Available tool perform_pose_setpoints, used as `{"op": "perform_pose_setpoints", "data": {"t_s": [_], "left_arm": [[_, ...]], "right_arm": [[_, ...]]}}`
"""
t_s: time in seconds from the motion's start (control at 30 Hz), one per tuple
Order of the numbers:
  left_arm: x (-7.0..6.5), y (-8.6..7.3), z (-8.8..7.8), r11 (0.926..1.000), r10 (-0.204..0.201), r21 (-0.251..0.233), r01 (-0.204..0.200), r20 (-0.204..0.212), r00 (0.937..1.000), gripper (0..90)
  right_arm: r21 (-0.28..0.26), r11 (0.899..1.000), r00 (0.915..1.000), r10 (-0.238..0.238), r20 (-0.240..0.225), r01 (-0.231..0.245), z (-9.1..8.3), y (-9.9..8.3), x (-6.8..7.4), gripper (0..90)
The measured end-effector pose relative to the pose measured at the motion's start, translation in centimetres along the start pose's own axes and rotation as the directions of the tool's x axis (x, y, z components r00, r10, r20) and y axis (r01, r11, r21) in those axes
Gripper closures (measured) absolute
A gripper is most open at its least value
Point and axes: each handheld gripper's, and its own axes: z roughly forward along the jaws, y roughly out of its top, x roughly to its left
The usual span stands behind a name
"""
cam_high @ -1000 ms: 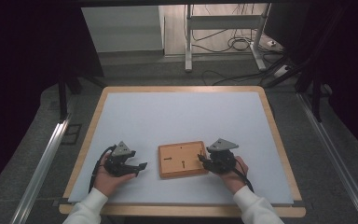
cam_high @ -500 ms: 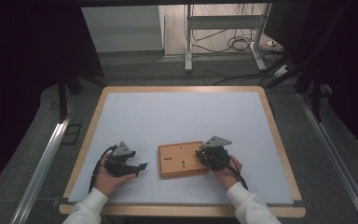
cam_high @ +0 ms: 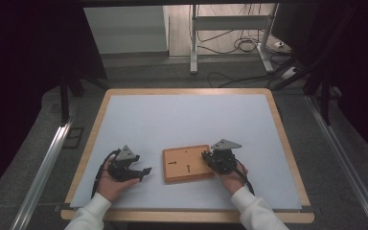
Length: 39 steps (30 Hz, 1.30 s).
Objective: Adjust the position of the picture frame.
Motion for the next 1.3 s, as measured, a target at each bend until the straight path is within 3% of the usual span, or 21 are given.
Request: {"op": "perform_pose_setpoints", "data": {"t_s": [0.17, 0.37, 0.7, 1.03, 1.3], "left_arm": [[0.0, 0.0, 0.0, 1.0000, 0.004, 0.001, -0.004, -0.001, 1.0000, 27.5], [-0.1, 0.0, 0.0, 1.0000, 0.008, 0.004, -0.008, -0.002, 1.0000, 27.6], [-0.1, 0.0, 0.0, 0.9999, 0.010, 0.005, -0.010, -0.002, 1.0000, 27.6], [0.1, 0.0, -0.1, 1.0000, -0.006, -0.007, 0.006, -0.005, 1.0000, 27.6], [0.5, -0.1, -0.3, 0.9998, -0.015, -0.013, 0.014, -0.004, 0.9999, 27.6]], "right_arm": [[-0.001, 1.000, 1.0000, -0.009, 0.000, 0.009, 0.0, 0.0, 0.0, 84.0], [0.008, 0.996, 0.9958, -0.085, 0.035, 0.084, 0.0, 0.2, 0.5, 84.0], [-0.003, 0.992, 0.9911, -0.126, 0.043, 0.126, 0.3, 1.4, 0.2, 84.1], [0.005, 0.993, 0.9928, -0.118, 0.020, 0.118, 3.8, 3.8, -0.9, 84.0], [0.021, 0.988, 0.9883, -0.152, -0.013, 0.152, 6.2, 5.9, -0.5, 83.9]]}}
